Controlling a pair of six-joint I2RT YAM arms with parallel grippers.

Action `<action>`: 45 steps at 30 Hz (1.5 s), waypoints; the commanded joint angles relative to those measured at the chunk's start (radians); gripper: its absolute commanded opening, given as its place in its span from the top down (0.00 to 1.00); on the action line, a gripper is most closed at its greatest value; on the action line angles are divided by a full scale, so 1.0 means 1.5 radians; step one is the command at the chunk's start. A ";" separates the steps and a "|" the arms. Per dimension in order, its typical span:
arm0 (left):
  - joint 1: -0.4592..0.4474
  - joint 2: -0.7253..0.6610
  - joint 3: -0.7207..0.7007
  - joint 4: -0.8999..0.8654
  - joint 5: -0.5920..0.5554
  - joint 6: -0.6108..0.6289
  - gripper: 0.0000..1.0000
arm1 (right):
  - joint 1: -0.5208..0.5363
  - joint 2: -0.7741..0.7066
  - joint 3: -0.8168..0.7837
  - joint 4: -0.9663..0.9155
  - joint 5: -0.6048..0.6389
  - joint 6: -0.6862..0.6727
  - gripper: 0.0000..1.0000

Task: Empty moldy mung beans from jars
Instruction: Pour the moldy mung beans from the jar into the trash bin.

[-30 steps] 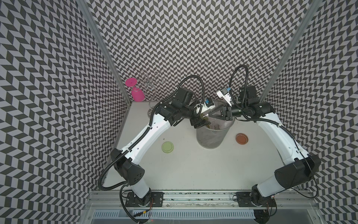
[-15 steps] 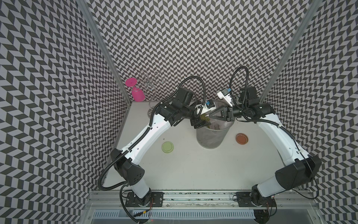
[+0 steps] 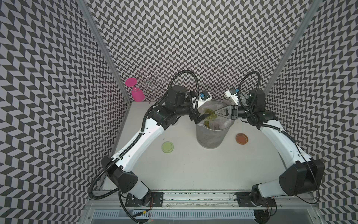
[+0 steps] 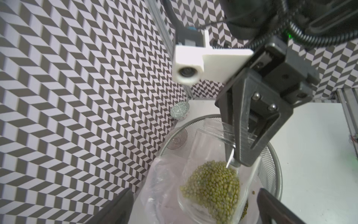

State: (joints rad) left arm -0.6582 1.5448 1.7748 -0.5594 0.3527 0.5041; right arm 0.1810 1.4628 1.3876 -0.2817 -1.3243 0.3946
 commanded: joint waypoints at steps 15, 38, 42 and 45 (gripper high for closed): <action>0.010 -0.074 -0.105 0.206 -0.044 -0.899 0.09 | 0.056 -0.115 -0.080 0.368 0.135 0.112 1.00; -0.010 -0.091 -0.278 0.460 0.111 -1.227 0.00 | 0.149 -0.186 -0.144 0.435 0.310 0.055 1.00; -0.010 -0.084 -0.296 0.512 0.111 -1.259 0.00 | 0.162 -0.183 -0.157 0.460 0.312 0.054 1.00; -0.007 -0.076 -0.300 0.520 0.106 -1.267 0.00 | 0.169 -0.186 -0.170 0.468 0.319 0.049 1.00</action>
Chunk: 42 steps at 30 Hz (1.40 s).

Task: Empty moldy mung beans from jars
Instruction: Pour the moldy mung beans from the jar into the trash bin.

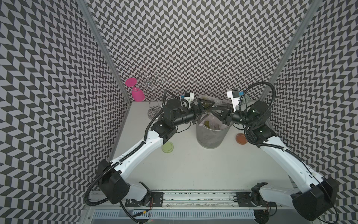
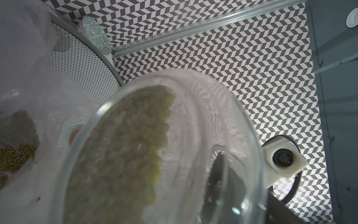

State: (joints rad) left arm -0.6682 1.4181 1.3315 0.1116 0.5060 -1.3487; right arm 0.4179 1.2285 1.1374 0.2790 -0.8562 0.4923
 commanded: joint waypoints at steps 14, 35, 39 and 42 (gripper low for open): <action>0.034 0.056 0.019 0.090 0.015 -0.037 0.07 | 0.018 -0.038 -0.032 0.081 -0.004 -0.048 1.00; 0.044 0.104 0.018 0.157 0.026 -0.048 0.18 | 0.022 -0.048 -0.064 0.053 -0.004 -0.101 1.00; 0.048 0.108 0.037 0.127 0.022 -0.013 0.23 | 0.023 -0.051 -0.054 0.021 0.008 -0.112 0.97; 0.048 0.109 0.043 0.115 0.016 0.007 0.25 | 0.022 -0.054 -0.044 -0.005 0.027 -0.120 0.64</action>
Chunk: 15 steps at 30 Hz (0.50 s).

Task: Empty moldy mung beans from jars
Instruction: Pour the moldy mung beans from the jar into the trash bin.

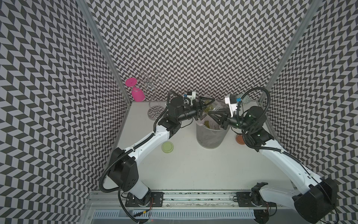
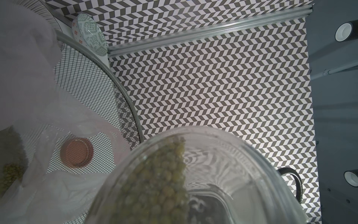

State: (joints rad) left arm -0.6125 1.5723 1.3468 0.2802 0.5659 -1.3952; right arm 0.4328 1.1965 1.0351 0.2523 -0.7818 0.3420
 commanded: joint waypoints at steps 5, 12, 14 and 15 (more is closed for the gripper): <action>0.010 0.015 0.050 -0.017 -0.031 0.078 0.28 | 0.012 -0.038 0.050 -0.047 0.002 -0.043 0.31; 0.010 0.031 0.074 -0.032 -0.044 0.138 0.32 | 0.002 -0.059 0.074 -0.123 0.040 -0.067 0.24; 0.009 0.038 0.088 -0.044 -0.051 0.163 0.33 | -0.004 -0.069 0.075 -0.139 0.048 -0.075 0.24; 0.008 0.041 0.095 -0.048 -0.055 0.179 0.33 | -0.008 -0.077 0.075 -0.147 0.053 -0.076 0.24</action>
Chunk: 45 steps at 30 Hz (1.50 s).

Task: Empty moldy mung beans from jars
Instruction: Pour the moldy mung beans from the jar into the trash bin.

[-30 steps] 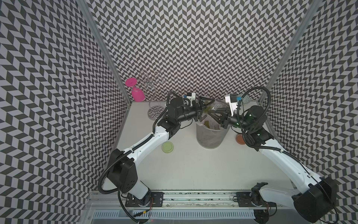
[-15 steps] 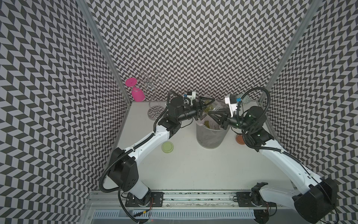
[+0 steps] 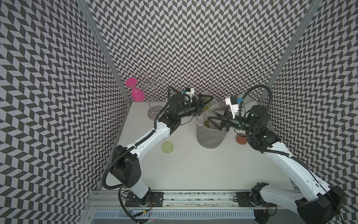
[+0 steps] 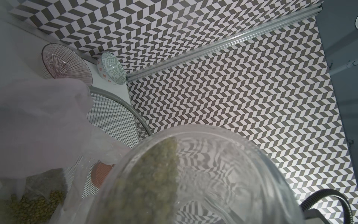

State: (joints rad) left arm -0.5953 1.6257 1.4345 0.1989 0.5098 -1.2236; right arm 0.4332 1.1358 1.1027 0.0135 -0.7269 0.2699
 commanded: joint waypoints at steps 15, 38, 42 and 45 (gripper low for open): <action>-0.008 0.062 0.119 -0.042 -0.084 0.254 0.40 | -0.115 -0.147 -0.006 -0.014 0.040 -0.012 0.22; -0.037 0.020 0.142 -0.179 -0.268 0.513 0.44 | -0.134 -0.142 -0.024 0.001 0.030 -0.003 0.22; -0.054 0.019 0.151 -0.188 -0.302 0.551 0.44 | -0.135 -0.142 -0.029 0.005 0.030 -0.001 0.22; -0.070 0.021 0.151 -0.187 -0.330 0.595 0.44 | -0.136 -0.142 -0.031 0.004 0.034 -0.003 0.22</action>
State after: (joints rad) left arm -0.6716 1.6997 1.6218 -0.1184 0.0818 -0.4149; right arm 0.2367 0.9237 1.0634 -0.0227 -0.6769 0.2623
